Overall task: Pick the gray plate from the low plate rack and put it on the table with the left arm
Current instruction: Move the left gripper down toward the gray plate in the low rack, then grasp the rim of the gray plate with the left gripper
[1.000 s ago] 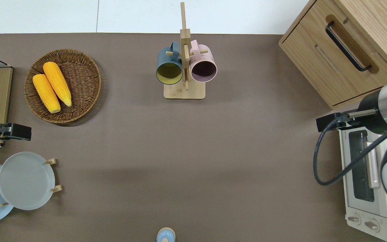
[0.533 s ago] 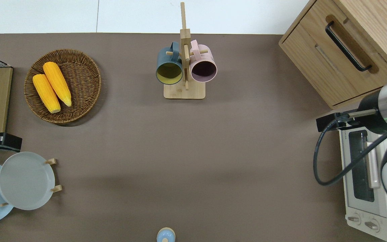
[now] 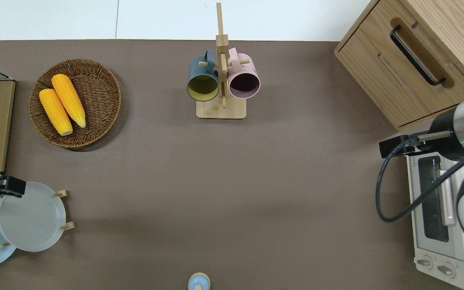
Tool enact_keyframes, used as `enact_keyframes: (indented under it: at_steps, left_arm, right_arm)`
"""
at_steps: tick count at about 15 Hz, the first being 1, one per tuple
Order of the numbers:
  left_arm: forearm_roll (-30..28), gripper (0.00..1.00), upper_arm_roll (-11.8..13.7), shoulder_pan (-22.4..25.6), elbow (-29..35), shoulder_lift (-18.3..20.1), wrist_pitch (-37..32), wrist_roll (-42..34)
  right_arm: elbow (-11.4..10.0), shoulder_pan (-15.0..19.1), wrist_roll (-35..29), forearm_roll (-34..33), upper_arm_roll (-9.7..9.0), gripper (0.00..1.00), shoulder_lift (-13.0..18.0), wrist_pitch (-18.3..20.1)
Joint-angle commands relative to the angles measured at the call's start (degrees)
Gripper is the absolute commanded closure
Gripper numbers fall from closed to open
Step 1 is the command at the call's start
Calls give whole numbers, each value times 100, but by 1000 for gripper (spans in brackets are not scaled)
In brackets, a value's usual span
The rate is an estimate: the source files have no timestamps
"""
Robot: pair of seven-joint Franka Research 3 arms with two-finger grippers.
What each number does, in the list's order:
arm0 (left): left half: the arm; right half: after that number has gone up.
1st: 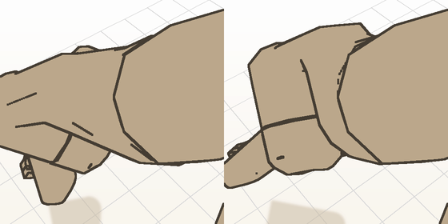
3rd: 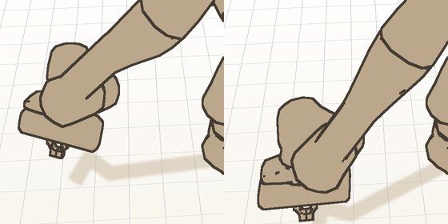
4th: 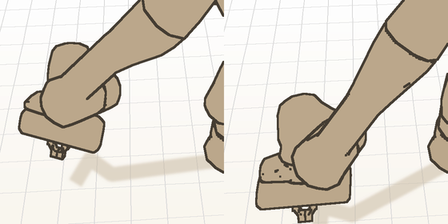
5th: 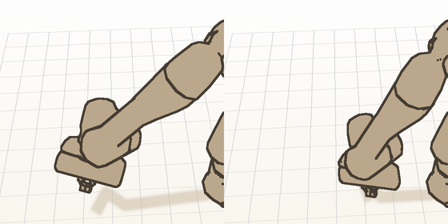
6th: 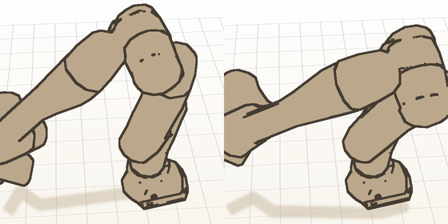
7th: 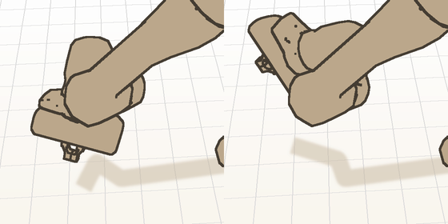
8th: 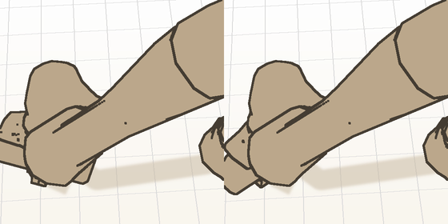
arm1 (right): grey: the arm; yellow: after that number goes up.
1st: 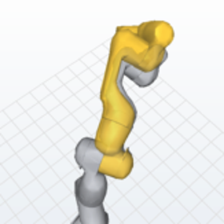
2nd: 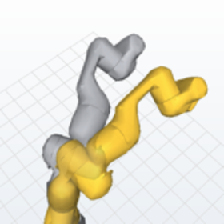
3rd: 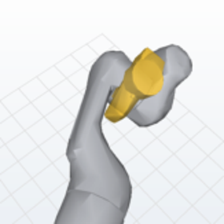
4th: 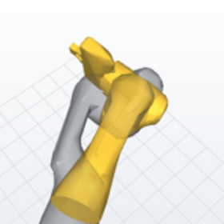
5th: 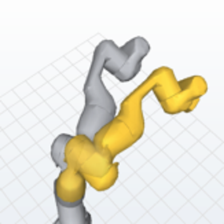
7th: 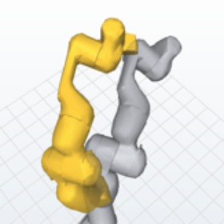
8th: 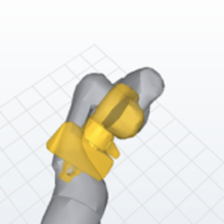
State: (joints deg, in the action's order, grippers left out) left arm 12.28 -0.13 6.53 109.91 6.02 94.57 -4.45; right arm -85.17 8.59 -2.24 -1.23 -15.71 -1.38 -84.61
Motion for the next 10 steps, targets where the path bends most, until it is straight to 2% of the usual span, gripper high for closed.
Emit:
enact_keyframes:
  at_steps: [1,2,3,10]
  left_arm:
    - [221,2,-14,67,863,469,596,-56]
    - [501,2,-14,50,1048,531,728,-56]
    - [547,2,-14,50,1180,584,816,-56]
    - [574,2,136,120,1805,707,1511,-65]
  right_arm:
    - [53,117,-75,-9,-107,17,7,85]
    - [53,117,-75,-9,-107,17,15,85]
    - [53,117,-75,-9,-107,17,7,85]
    - [53,117,-75,-9,-107,17,15,77]
